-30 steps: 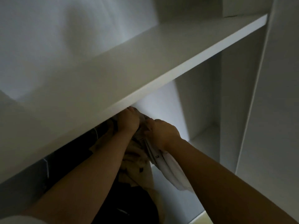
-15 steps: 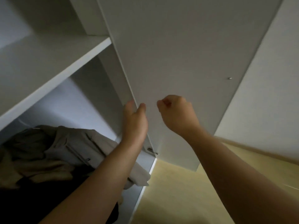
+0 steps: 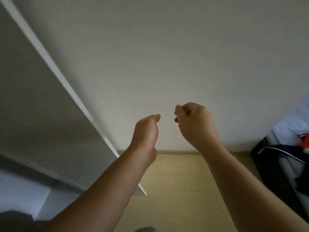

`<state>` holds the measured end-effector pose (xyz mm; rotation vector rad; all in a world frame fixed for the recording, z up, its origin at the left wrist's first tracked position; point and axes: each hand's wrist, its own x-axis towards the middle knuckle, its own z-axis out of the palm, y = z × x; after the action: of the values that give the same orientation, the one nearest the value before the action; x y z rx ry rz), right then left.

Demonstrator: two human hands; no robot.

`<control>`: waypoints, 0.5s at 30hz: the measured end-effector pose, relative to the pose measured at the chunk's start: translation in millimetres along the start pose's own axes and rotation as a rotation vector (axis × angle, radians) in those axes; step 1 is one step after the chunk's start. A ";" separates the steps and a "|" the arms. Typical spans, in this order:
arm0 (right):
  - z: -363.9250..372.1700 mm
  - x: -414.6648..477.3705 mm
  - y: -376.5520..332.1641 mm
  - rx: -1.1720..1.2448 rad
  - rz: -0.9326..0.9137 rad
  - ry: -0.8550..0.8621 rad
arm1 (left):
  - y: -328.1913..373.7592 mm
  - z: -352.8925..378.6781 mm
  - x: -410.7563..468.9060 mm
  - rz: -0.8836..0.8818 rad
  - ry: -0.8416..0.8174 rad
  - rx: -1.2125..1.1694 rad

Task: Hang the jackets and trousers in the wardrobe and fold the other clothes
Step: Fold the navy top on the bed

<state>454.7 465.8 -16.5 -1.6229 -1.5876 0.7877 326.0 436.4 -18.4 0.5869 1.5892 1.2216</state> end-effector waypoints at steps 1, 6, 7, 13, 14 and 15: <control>-15.9 9.9 11.7 -0.003 0.025 0.023 | 2.3 23.1 4.3 0.003 -0.028 0.018; -85.7 63.8 72.2 0.008 0.162 0.159 | 9.2 142.5 35.1 -0.012 -0.217 0.087; -98.5 74.6 84.7 0.005 0.191 0.187 | 8.7 165.9 42.6 -0.015 -0.269 0.103; -176.5 125.9 158.9 -0.094 0.386 0.416 | -5.7 308.1 81.0 -0.075 -0.550 0.220; -189.8 129.5 171.6 -0.091 0.436 0.455 | -6.8 330.3 82.8 -0.084 -0.600 0.234; -202.6 131.2 184.9 -0.084 0.486 0.491 | -8.6 352.7 84.8 -0.089 -0.641 0.260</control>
<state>732.6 584.5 -50.4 -2.1032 -0.9028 0.4996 615.5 651.9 -55.6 0.9520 1.2070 0.6615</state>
